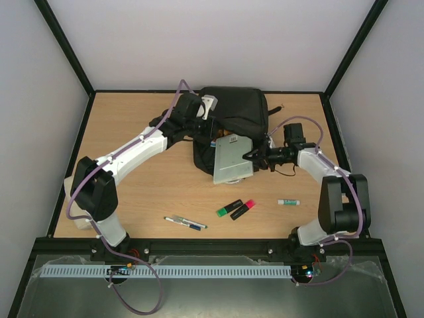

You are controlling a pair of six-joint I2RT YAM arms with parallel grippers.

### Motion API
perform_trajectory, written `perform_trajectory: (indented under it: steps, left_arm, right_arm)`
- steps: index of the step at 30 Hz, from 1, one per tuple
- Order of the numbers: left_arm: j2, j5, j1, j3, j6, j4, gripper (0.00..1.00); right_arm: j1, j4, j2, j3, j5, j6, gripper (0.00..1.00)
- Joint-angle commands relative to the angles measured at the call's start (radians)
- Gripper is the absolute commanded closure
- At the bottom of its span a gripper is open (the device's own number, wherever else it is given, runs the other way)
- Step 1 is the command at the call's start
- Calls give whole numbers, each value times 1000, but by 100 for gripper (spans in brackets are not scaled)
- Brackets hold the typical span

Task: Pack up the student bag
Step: Place the book in the student bag.

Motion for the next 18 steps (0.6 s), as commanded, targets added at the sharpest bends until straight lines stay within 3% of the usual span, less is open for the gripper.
perform_trajectory:
  steps: [1,4,8,10,18]
  left_arm:
    - [-37,40,4,13,-21,67,98]
    - [-35,46,5,14,-21,68,98]
    - [-33,51,5,15,-21,64,98]
    - [-32,53,4,15,-21,65,98]
    - [-33,47,5,16,-22,59,98]
  right_arm:
    - [2,105,57,74,-49,55,99]
    - [3,100,96,88,-36,56,92]
    - [4,8,105,97,58,-32,53]
    - [4,-45,92,98,118,-75,41]
    - [4,-196,-67,96,291,-231,23]
